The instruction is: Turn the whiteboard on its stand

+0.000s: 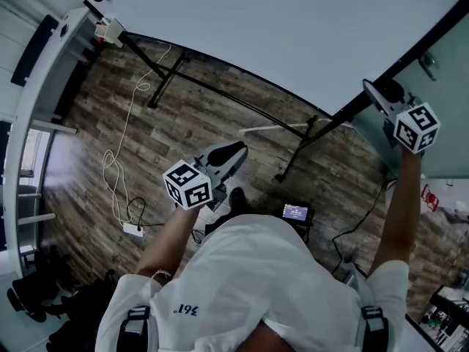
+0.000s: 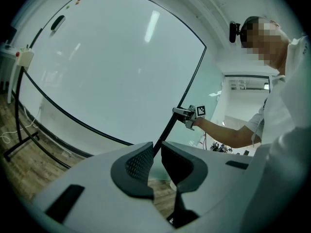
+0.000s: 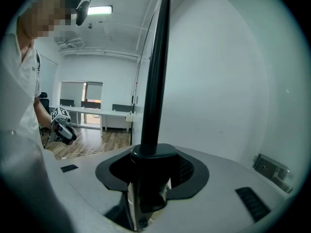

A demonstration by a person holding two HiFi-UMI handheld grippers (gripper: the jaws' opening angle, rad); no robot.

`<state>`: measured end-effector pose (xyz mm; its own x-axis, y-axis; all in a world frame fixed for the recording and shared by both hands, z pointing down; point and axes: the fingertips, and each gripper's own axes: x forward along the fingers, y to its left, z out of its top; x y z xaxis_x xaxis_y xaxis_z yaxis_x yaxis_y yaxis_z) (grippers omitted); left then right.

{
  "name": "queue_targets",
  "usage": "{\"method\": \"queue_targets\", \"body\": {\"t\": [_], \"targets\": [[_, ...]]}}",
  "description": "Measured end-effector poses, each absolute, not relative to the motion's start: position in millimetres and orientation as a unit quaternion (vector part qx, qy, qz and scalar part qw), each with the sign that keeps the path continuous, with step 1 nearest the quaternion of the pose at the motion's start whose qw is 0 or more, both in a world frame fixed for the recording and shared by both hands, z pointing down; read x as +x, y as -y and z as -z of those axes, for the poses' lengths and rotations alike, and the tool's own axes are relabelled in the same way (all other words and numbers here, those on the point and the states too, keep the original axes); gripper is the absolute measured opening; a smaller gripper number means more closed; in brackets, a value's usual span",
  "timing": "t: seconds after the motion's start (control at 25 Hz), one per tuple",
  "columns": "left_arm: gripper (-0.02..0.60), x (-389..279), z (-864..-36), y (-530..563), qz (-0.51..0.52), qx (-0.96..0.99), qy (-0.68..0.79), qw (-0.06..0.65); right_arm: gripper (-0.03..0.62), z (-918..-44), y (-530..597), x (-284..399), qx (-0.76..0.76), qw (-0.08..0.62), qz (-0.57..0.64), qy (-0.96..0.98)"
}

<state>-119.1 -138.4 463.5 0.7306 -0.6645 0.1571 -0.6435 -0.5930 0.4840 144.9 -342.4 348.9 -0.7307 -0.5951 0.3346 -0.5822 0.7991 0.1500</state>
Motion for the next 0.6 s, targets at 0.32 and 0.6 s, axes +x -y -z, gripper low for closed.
{"method": "queue_targets", "body": {"t": [0.32, 0.6], "targets": [[0.041, -114.8, -463.3, 141.4, 0.025, 0.895, 0.359, 0.264, 0.186, -352.0, 334.5, 148.0, 0.321, 0.185, 0.017, 0.929], [0.041, -104.1, -461.5, 146.4, 0.027, 0.901, 0.345, 0.262, 0.19, -354.4, 337.2, 149.9, 0.332, 0.181, 0.013, 0.926]]}}
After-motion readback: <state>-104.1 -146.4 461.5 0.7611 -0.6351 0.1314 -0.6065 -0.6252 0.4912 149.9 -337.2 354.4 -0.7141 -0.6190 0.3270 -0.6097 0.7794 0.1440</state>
